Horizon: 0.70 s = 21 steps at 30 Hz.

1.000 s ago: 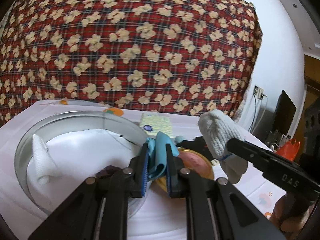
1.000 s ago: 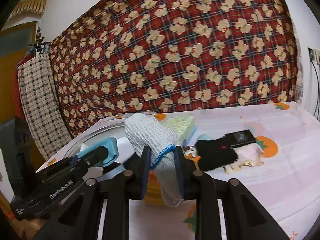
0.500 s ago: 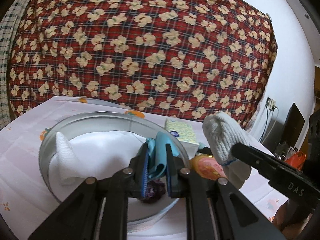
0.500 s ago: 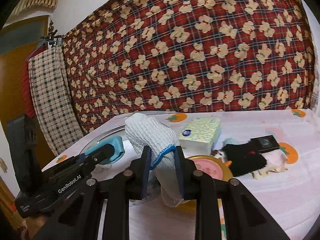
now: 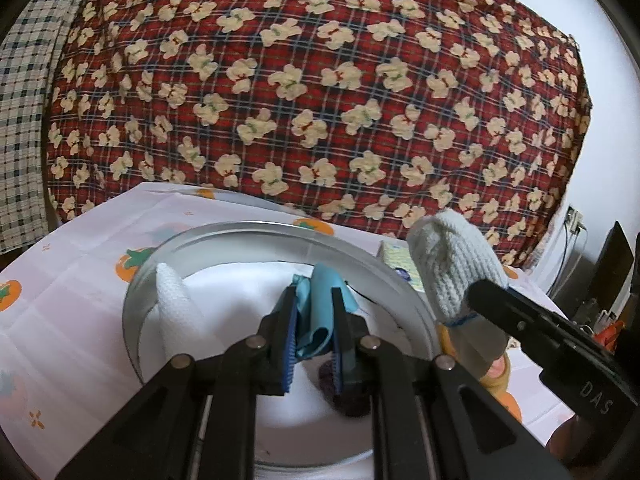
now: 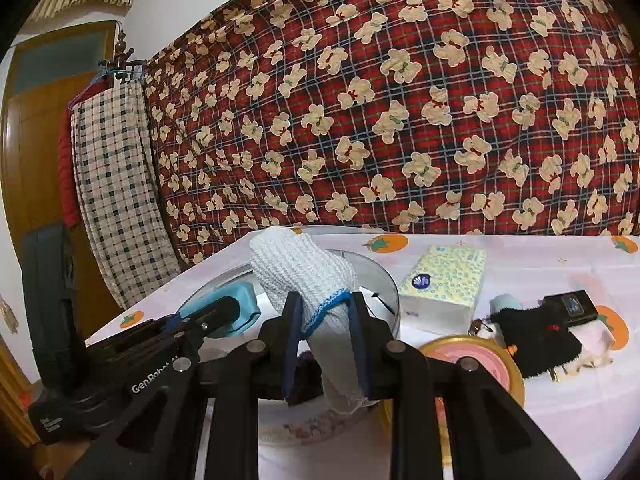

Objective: Organize soft objects
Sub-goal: 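Carry the blue cloth and white glove over the silver tin with both grippers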

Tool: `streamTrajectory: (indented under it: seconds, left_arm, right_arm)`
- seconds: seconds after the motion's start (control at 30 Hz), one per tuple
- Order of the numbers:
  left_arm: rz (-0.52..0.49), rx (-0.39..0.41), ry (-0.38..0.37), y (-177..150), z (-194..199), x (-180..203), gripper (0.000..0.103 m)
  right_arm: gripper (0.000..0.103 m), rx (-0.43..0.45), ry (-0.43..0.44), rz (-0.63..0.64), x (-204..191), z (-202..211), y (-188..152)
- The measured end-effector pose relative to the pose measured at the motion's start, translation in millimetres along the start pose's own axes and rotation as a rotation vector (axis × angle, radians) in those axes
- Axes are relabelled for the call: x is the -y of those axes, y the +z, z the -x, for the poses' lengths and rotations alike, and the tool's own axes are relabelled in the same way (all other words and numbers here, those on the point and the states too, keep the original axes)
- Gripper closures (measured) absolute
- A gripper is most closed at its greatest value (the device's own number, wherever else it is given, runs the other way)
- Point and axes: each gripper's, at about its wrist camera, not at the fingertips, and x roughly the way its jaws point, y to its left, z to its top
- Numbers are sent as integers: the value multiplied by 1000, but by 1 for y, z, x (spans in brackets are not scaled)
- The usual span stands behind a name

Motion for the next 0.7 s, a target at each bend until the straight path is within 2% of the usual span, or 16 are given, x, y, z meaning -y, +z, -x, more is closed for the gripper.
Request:
streamTrajectory:
  seconds: [0.53,0.7]
  left_arm:
    - [-11,-68,122,11,-33,-14,91]
    - [-42,-80,167,10,-41,-13,91]
  right_arm:
    - [77,26,-84,37,-2,-59,10]
    - [77,-4,-89,23,2,-73,1]
